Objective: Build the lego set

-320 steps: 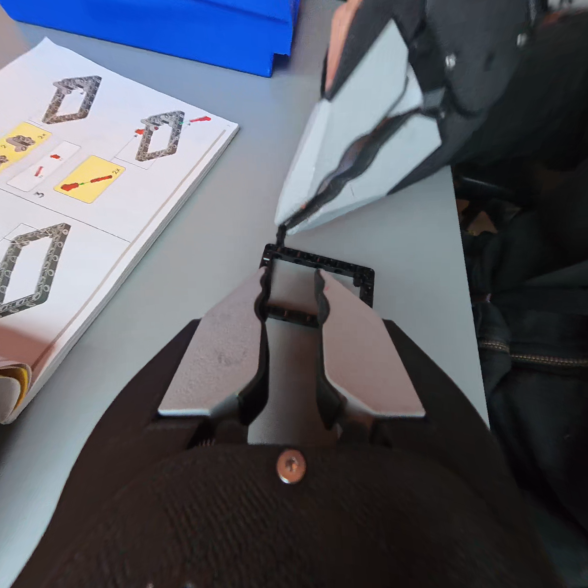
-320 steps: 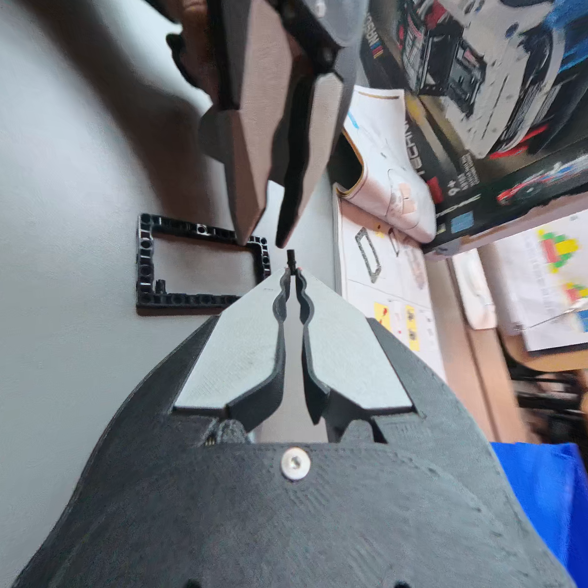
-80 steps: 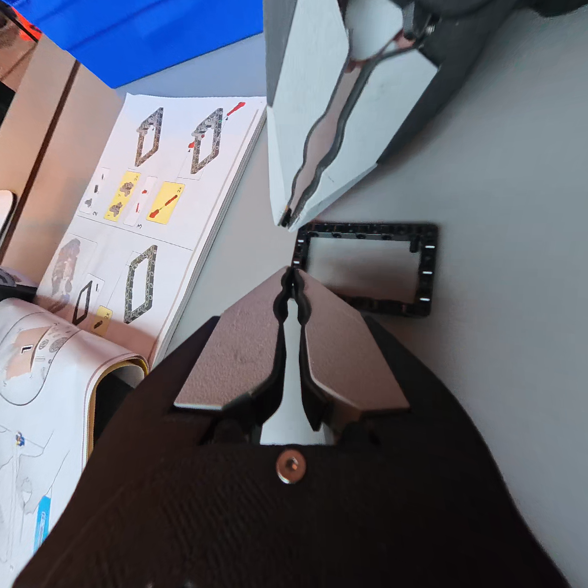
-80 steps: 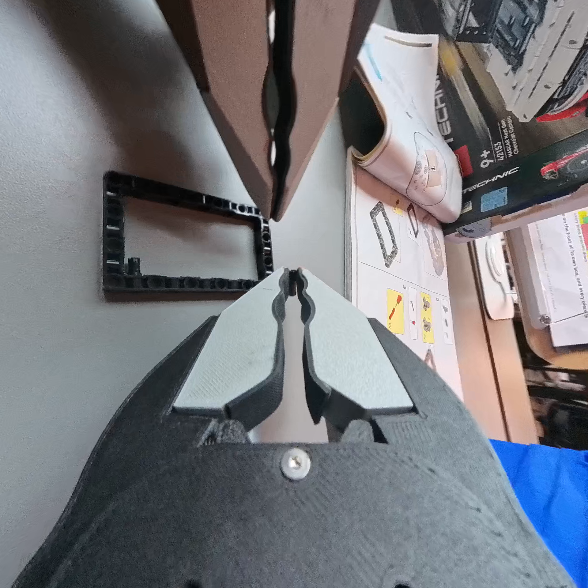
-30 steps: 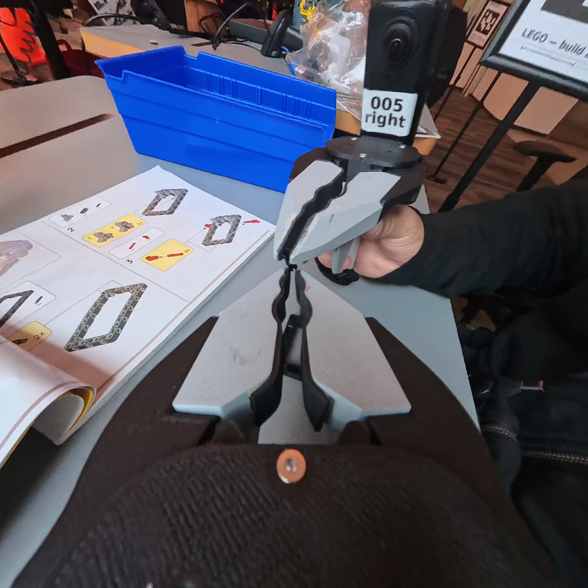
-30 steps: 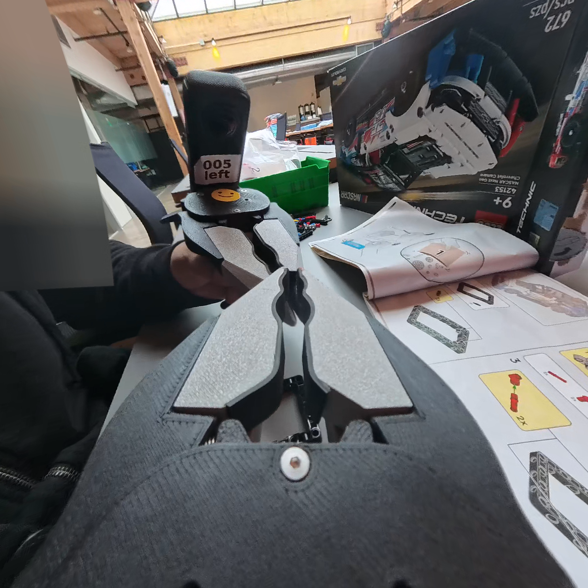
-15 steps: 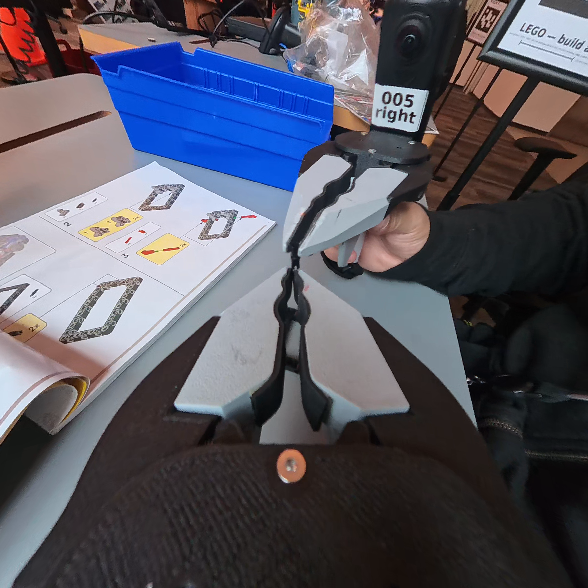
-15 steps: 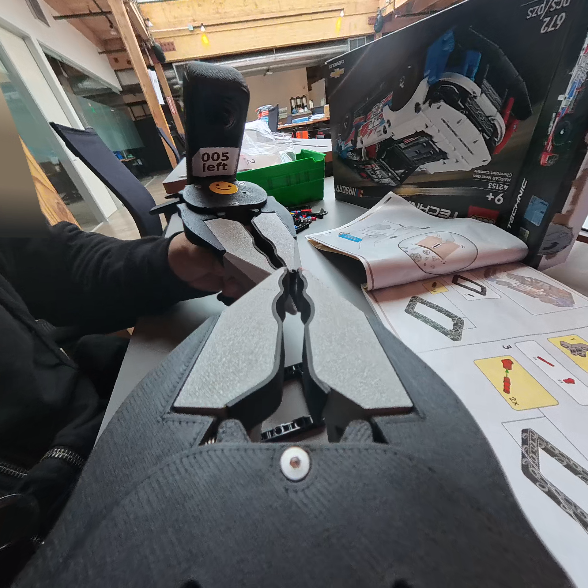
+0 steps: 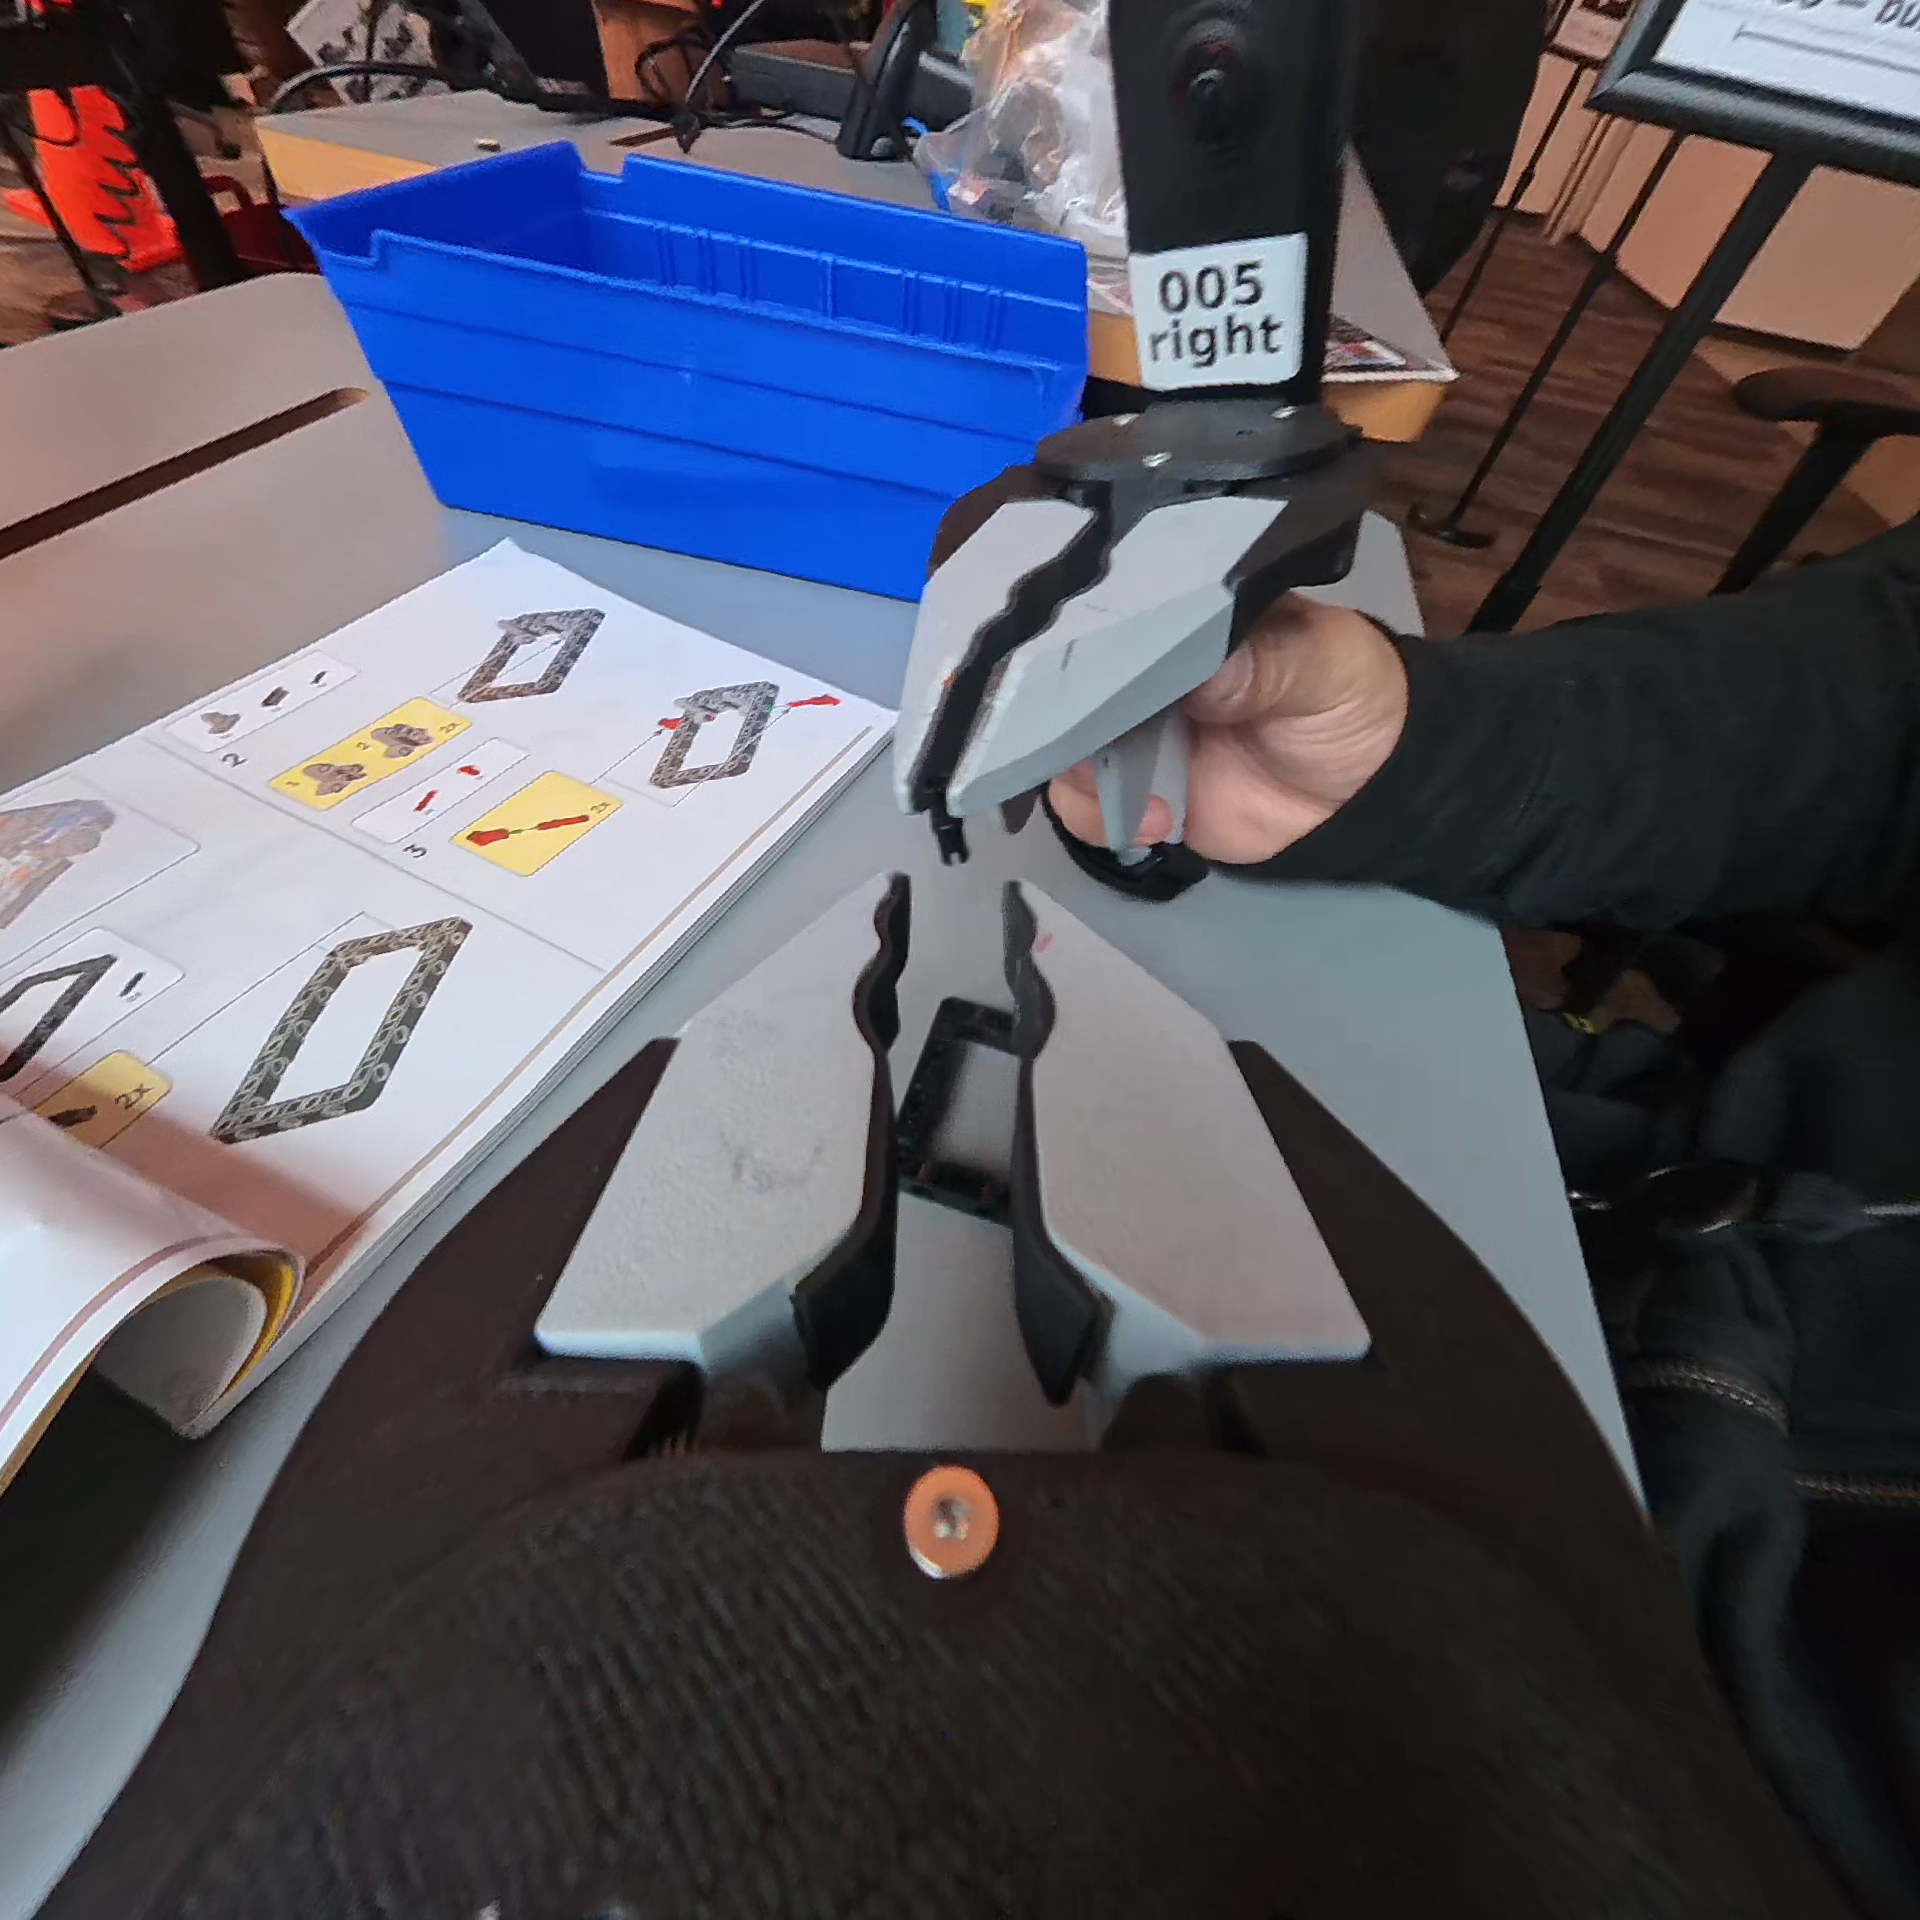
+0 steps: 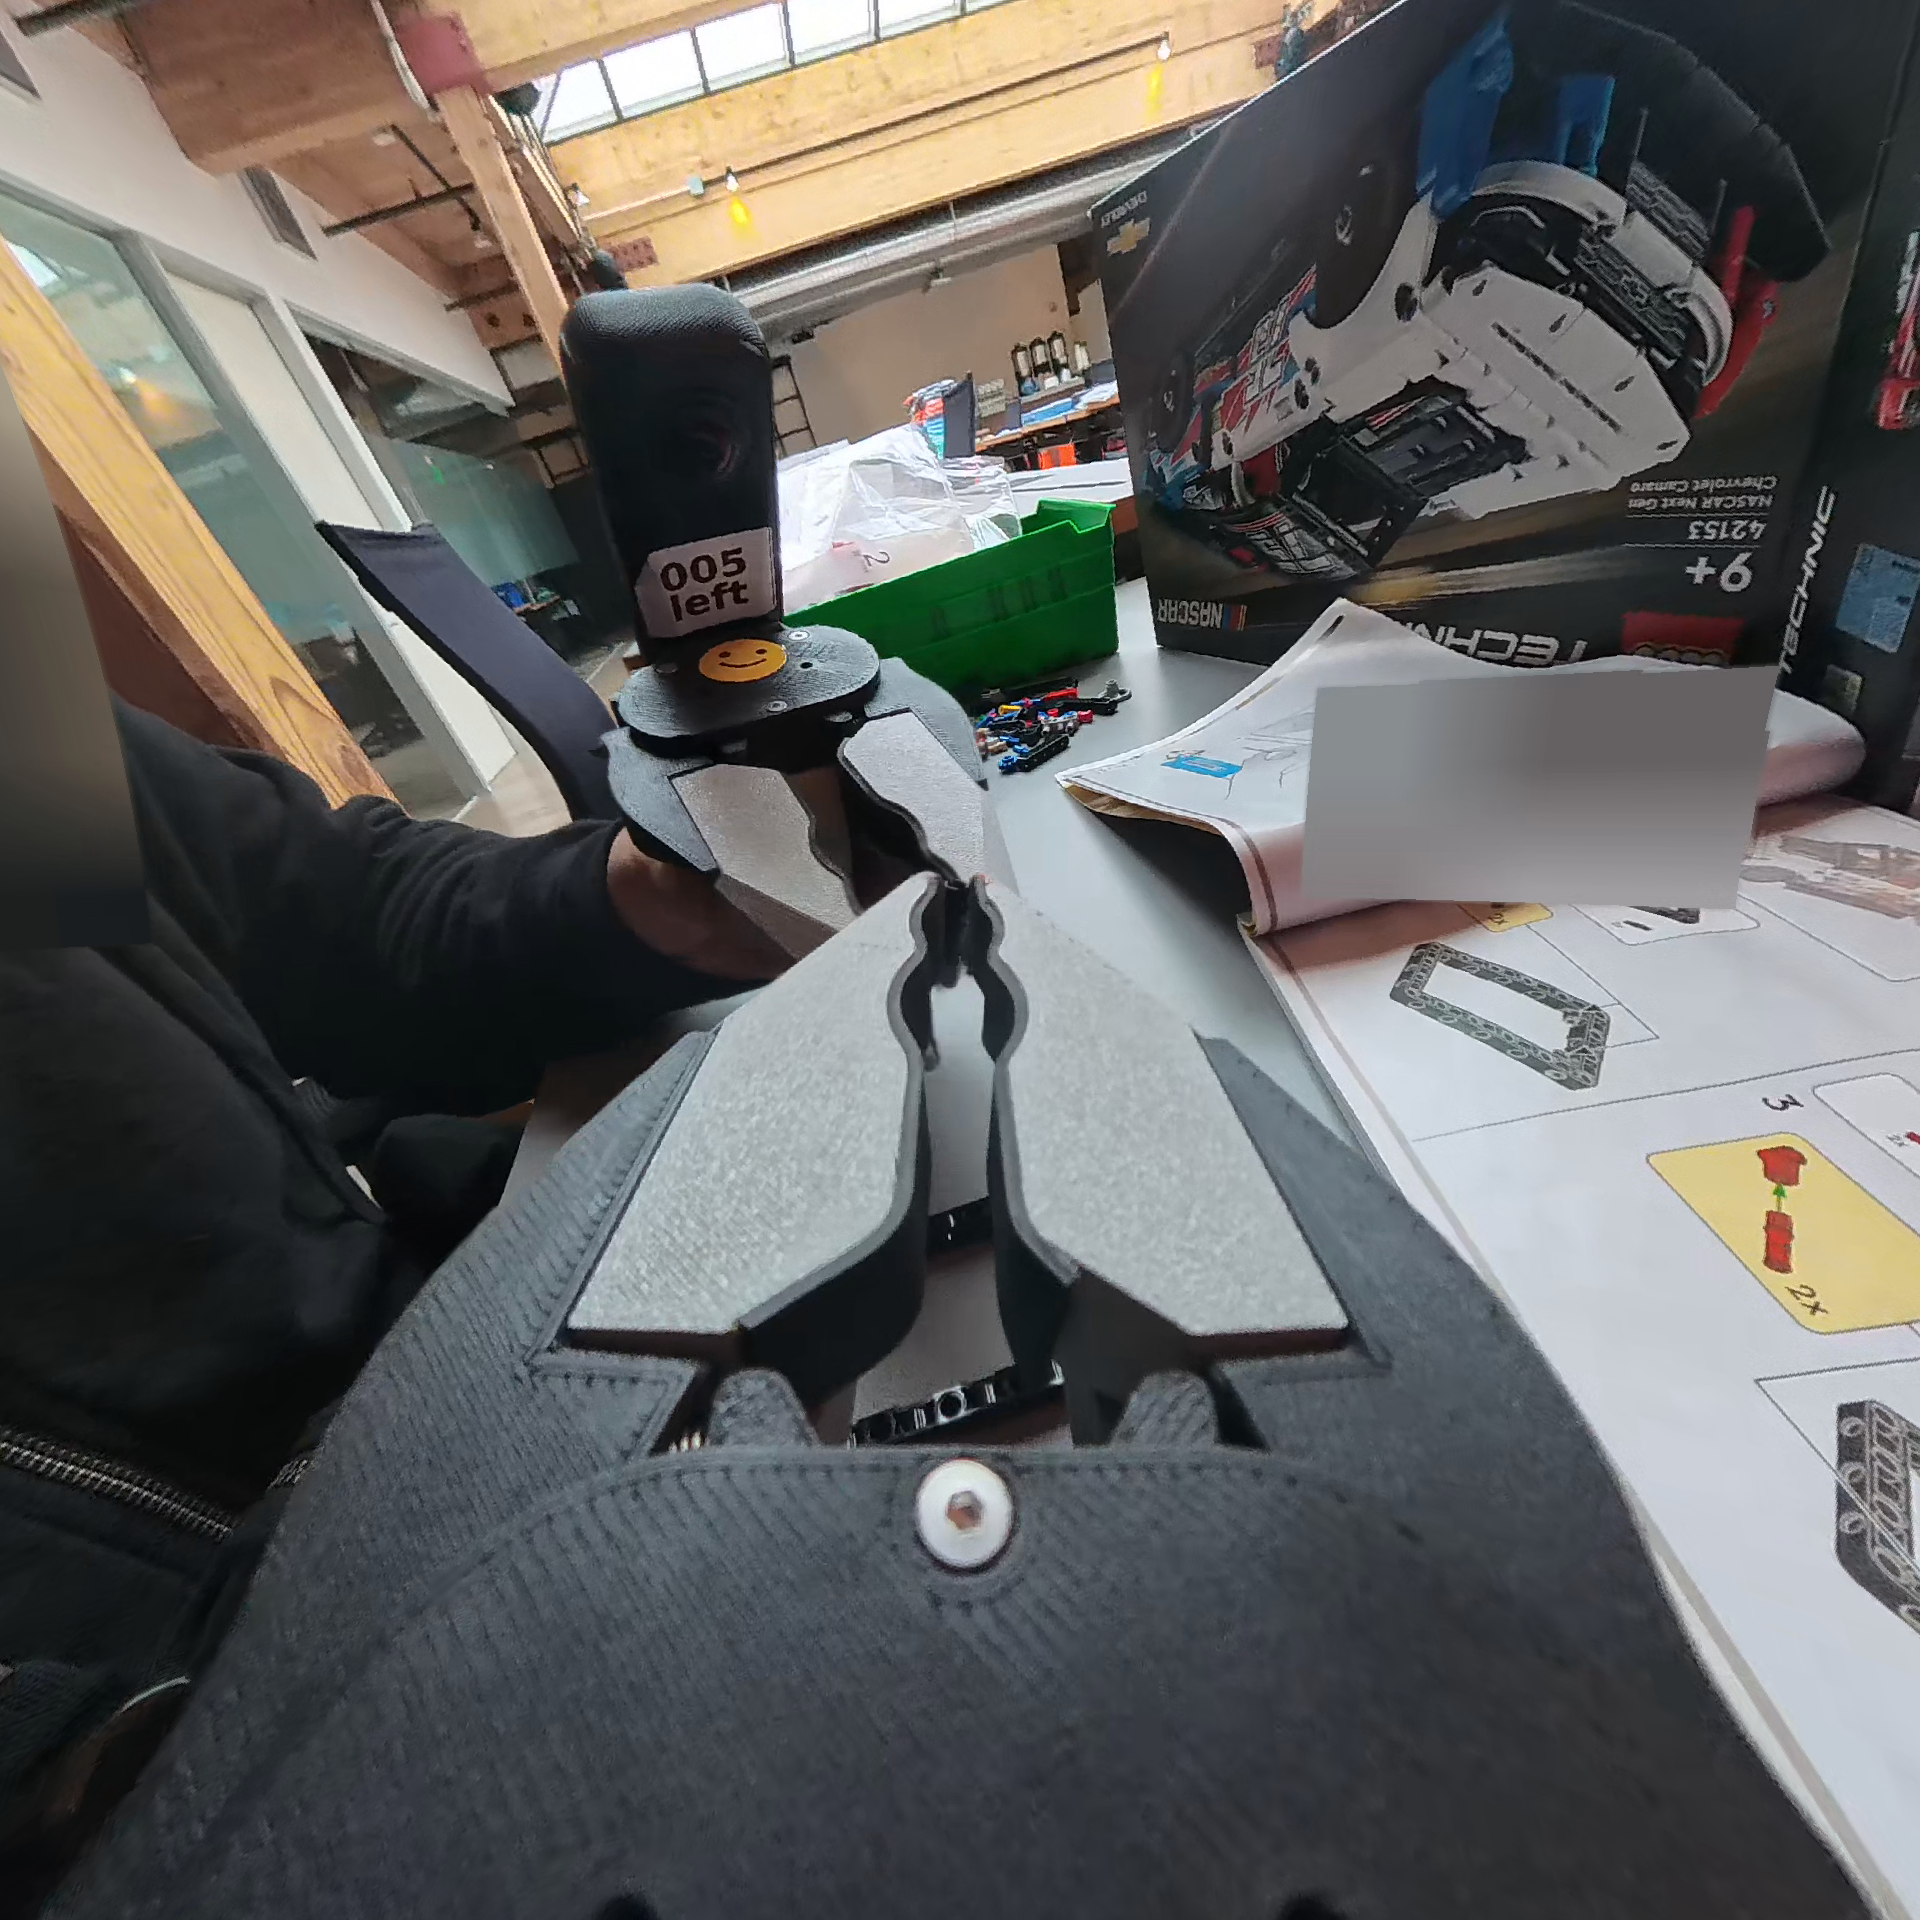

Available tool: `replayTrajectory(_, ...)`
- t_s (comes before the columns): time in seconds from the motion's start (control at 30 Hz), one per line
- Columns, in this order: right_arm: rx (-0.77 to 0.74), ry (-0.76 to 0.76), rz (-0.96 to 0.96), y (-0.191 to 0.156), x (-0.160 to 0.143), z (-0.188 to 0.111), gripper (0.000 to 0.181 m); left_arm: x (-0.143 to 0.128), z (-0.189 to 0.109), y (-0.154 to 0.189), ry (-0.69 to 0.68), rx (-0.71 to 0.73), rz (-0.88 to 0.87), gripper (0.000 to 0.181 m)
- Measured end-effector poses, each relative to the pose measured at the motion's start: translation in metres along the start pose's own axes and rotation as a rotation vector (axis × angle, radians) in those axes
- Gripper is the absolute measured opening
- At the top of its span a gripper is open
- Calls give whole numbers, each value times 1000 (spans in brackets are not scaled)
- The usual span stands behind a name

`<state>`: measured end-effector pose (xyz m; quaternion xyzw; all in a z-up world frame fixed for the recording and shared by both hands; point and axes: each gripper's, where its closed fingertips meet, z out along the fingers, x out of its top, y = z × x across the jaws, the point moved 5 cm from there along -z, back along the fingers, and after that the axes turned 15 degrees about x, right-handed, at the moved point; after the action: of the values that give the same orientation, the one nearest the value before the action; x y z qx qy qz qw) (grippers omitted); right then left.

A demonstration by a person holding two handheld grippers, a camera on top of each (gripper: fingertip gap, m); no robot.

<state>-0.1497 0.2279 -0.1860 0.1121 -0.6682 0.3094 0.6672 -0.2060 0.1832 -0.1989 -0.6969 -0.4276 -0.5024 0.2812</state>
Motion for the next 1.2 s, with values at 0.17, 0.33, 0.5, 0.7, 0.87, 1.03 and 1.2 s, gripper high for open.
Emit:
replayTrajectory(0.17, 24, 5, -9, -2, 1, 3, 0, 6, -2, 3, 38, -12, -23, 6)
replayTrajectory(0.33, -7, -47, -47, -3, 0, -1, 0, 4, -5, -1, 19, 52, 31, 1)
replayTrajectory(0.5, -84, -255, -168, -6, -9, -6, 11, -11, 1, 1, -107, 202, 312, 1)
replayTrajectory(0.7, -224, -789, -408, -11, -34, -8, 15, -35, 11, 6, -293, 280, 561, 2)
replayTrajectory(0.87, -243, -1037, -544, -17, -53, 6, 15, -40, 11, 20, -332, 216, 602, 1)
replayTrajectory(1.03, -208, -1042, -520, -22, -60, 9, 3, -47, 8, 27, -387, 108, 575, 1)
replayTrajectory(1.2, -190, -1067, -507, -28, -67, 9, 2, -54, 7, 32, -447, 57, 561, 1)
